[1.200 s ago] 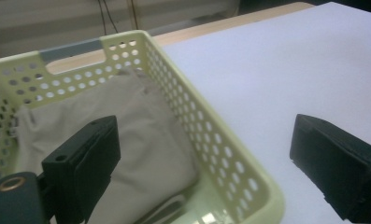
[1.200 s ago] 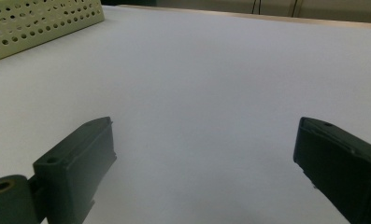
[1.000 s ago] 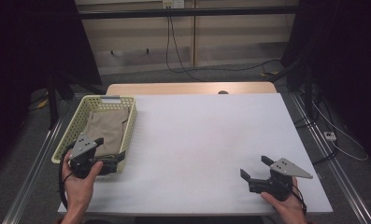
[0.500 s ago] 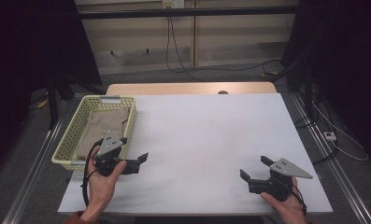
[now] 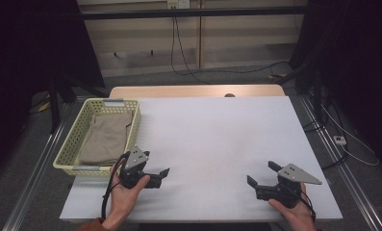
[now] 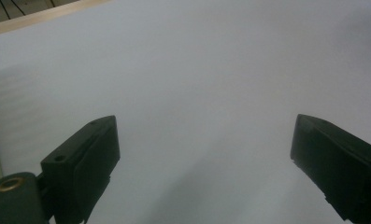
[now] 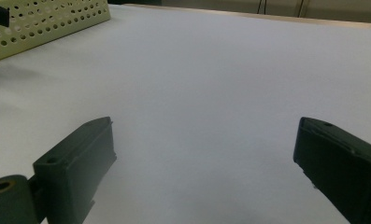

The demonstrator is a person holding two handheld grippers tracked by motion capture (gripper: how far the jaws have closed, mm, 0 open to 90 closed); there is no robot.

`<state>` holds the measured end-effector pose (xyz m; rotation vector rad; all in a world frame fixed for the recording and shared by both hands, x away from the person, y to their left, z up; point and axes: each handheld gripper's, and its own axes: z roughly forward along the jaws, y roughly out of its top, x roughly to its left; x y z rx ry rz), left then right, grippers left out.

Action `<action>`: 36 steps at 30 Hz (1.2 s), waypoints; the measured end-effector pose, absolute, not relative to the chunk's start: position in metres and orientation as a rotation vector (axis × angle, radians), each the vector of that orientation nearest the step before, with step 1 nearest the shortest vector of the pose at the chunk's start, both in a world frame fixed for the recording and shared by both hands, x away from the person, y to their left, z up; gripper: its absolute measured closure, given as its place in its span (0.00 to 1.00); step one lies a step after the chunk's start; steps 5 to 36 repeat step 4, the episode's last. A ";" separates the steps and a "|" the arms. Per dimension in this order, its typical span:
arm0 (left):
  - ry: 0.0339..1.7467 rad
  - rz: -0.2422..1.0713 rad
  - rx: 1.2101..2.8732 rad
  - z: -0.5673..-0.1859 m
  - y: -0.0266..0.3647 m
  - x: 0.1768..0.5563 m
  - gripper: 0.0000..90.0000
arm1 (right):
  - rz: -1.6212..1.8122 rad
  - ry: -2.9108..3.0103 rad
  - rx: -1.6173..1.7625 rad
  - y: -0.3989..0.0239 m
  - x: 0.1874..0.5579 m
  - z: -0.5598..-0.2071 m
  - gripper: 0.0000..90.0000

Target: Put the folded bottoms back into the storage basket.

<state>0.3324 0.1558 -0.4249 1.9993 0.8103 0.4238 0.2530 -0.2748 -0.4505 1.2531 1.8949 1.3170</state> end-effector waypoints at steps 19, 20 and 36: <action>0.829 0.400 1.984 -0.428 0.158 0.332 0.09 | 1.317 1.896 1.248 -0.275 0.253 -0.450 0.05; 0.829 0.400 1.984 -0.428 0.158 0.332 0.09 | 1.317 1.896 1.248 -0.275 0.253 -0.450 0.05; 0.829 0.400 1.984 -0.428 0.158 0.332 0.09 | 1.317 1.896 1.248 -0.275 0.253 -0.450 0.05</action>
